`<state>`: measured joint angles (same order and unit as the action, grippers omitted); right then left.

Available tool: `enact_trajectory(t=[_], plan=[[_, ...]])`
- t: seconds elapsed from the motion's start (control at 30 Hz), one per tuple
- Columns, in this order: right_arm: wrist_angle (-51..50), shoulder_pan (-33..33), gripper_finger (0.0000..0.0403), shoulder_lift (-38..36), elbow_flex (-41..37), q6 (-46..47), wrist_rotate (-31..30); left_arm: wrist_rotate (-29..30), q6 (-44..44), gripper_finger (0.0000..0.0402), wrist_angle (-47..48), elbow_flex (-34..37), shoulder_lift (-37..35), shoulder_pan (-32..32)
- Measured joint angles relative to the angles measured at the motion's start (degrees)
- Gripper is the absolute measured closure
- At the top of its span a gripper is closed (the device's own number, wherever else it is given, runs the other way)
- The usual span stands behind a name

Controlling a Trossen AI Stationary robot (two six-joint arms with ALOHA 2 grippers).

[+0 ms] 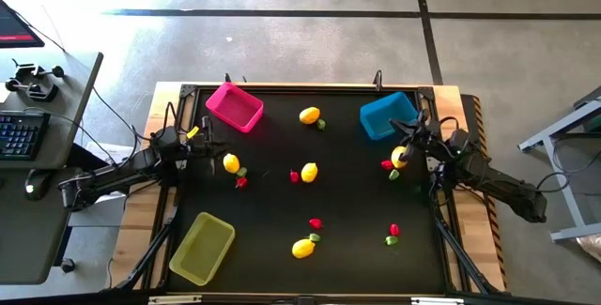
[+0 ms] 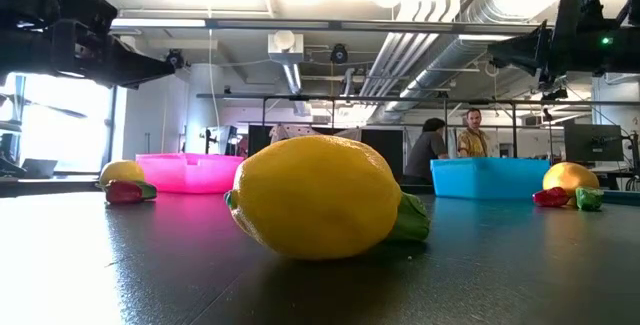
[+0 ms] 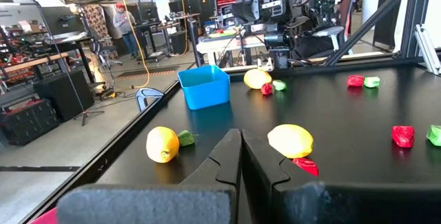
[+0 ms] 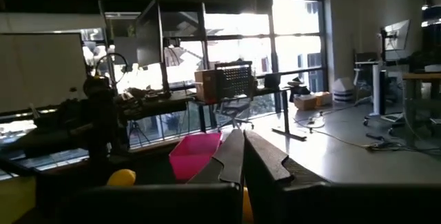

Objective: Sort produce into baskets
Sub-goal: Put the green bell pepper into the yellow bin

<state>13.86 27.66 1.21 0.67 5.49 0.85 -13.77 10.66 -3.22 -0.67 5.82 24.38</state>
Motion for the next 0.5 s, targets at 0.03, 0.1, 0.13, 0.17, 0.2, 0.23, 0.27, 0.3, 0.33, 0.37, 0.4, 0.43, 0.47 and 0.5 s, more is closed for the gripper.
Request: enact_trajectory(t=[0.03, 0.1, 0.13, 0.17, 0.2, 0.23, 0.27, 0.3, 0.33, 0.37, 0.4, 0.43, 0.47, 0.5], plan=[[0.6, 0.0, 0.0402, 0.0, 0.0, 0.0, 0.9, 0.0, 0.0, 0.0401, 0.0, 0.0, 0.0, 0.0], [1.1, 0.0, 0.0402, 0.0, 0.0, -1.5, 3.4, 0.0, 0.0, 0.0402, 0.0, 0.0, 0.0, 0.0], [1.0, 0.0, 0.0402, 0.0, 0.0, -1.9, 4.3, 0.0, 0.0, 0.0402, 0.0, 0.0, 0.0, 0.0], [1.0, 0.0, 0.0402, 0.1, 0.0, -2.4, 5.2, 0.0, 0.0, 0.0402, 0.0, 0.0, 0.0, 0.0], [1.1, 0.0, 0.0402, 0.3, 0.0, -2.5, 6.2, 0.0, 0.0, 0.0401, 0.0, 0.0, 0.0, 0.0], [1.0, 0.0, 0.0402, 0.5, 0.0, -2.3, 7.5, 0.0, 0.0, 0.0402, 0.0, 0.0, 0.0, 0.0], [1.1, -0.1, 0.0402, 1.0, 0.0, -1.6, 8.8, 0.0, 0.0, 0.0401, 0.0, 0.0, 0.0, 0.0], [1.1, -0.3, 0.0402, 1.6, 0.0, -1.2, 9.5, 0.0, 0.0, 0.0401, 0.0, 0.0, 0.0, 0.0], [1.0, -0.7, 0.0402, 2.3, 0.0, -1.0, 9.5, 0.0, 0.0, 0.0401, 0.0, 0.0, 0.0, 0.0], [1.0, -1.2, 0.0402, 3.3, 0.0, -1.0, 9.3, 0.0, 0.0, 0.0401, 0.0, 0.0, 0.0, 0.0], [1.0, -1.8, 0.0402, 4.3, 0.0, -1.2, 8.9, 0.0, 0.0, 0.0401, 0.0, 0.0, 0.0, 0.0], [1.0, -2.4, 0.0402, 5.6, 0.0, -1.3, 8.4, 0.0, 0.0, 0.0402, 0.0, 0.0, 0.0, 0.0], [1.0, -3.0, 0.0402, 6.8, 0.0, -1.4, 7.6, 0.0, 0.0, 0.0402, 0.0, 0.0, 0.0, 0.0], [1.0, -3.7, 0.0402, 8.1, 0.0, -1.4, 6.7, 0.0, 0.0, 0.0402, 0.0, 0.0, 0.0, 0.0]])
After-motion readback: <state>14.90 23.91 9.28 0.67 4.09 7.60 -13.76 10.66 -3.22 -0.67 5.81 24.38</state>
